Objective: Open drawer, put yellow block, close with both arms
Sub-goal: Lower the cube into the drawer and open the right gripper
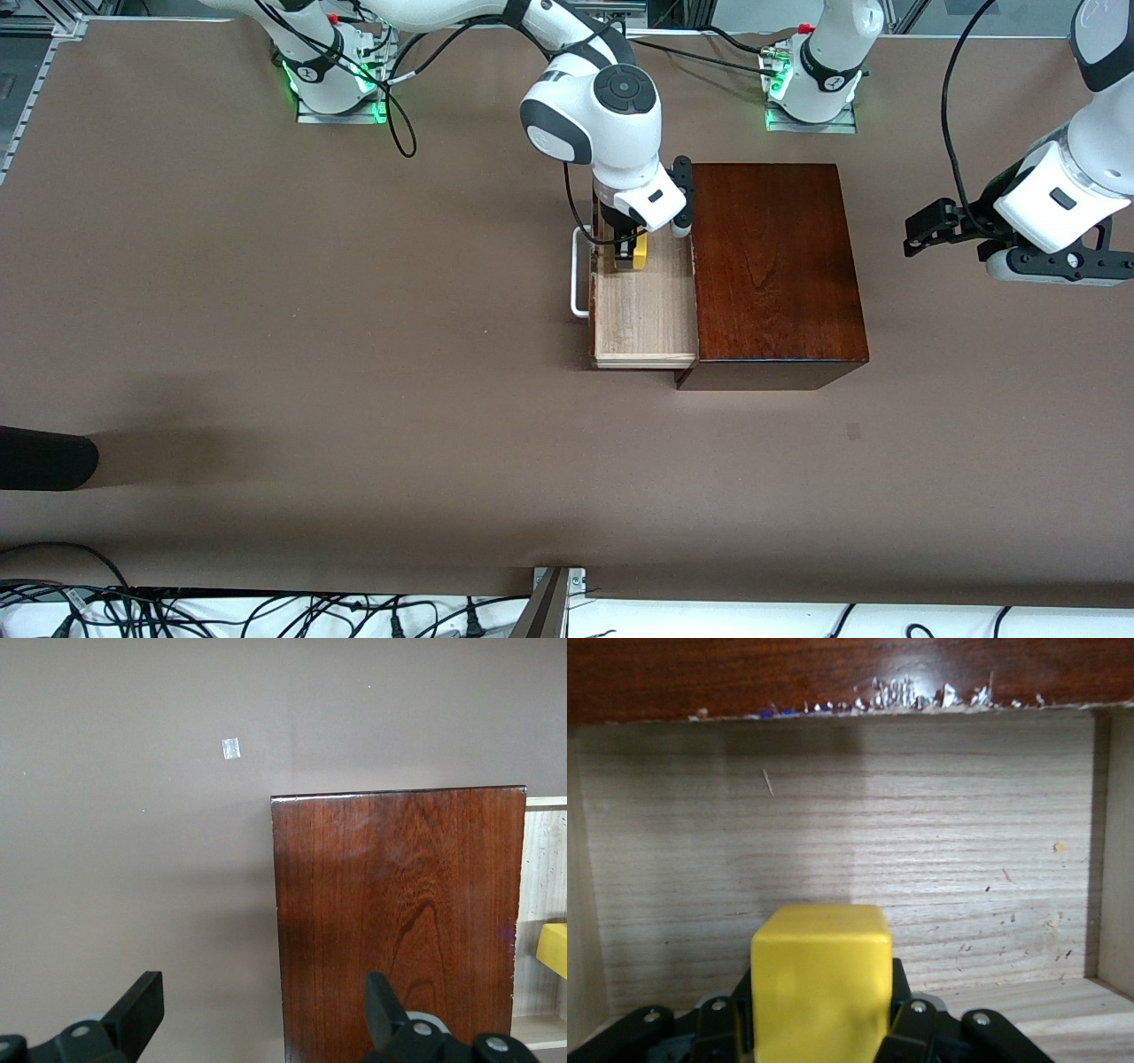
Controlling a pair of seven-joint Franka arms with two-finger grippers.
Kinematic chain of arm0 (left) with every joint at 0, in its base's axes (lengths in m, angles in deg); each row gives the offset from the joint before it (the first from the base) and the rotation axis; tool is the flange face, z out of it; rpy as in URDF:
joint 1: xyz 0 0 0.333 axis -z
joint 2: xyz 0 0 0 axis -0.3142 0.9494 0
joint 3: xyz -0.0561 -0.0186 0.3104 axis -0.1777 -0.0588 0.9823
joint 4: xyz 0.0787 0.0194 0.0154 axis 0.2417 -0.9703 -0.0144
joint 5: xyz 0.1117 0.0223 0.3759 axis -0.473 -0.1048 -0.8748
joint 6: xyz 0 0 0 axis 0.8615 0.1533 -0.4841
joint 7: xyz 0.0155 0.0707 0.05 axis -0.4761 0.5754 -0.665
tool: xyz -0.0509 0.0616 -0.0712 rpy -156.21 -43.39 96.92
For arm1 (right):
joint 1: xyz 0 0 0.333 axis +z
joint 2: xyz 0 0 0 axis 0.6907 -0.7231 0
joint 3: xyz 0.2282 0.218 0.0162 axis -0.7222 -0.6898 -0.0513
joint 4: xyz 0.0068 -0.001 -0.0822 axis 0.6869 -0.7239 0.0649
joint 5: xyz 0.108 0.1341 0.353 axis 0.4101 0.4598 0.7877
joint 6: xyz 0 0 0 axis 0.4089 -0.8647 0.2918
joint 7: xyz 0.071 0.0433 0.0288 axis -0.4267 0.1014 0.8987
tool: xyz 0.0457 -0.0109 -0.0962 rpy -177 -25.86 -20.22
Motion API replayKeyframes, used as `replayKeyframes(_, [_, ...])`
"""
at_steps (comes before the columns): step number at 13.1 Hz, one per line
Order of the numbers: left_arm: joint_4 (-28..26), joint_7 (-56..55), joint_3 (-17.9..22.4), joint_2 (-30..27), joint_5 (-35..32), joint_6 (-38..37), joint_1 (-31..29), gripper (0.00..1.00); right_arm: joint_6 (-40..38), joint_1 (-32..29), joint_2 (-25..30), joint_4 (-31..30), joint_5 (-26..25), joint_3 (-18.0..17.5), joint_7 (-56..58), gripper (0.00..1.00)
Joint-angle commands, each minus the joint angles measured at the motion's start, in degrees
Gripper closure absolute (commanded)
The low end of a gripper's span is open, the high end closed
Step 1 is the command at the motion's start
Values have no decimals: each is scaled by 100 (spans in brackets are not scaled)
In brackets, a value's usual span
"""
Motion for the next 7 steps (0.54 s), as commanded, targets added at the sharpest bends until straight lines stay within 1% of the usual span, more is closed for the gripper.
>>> replayKeyframes(1, [176, 93, -16, 101, -81, -7, 9, 0, 138, 96, -124, 117, -187, 72, -132, 97])
replayKeyframes(4, [176, 93, -16, 101, -81, -7, 9, 0, 227, 104, -186, 55, -205, 116, -132, 92])
replayKeyframes(6, [176, 93, -16, 101, -81, -7, 9, 0, 271, 104, -221, 63, -214, 143, -132, 77])
replayKeyframes(7, [176, 93, -16, 101, -81, -7, 9, 0, 306, 104, -247, 63, -214, 160, -132, 64])
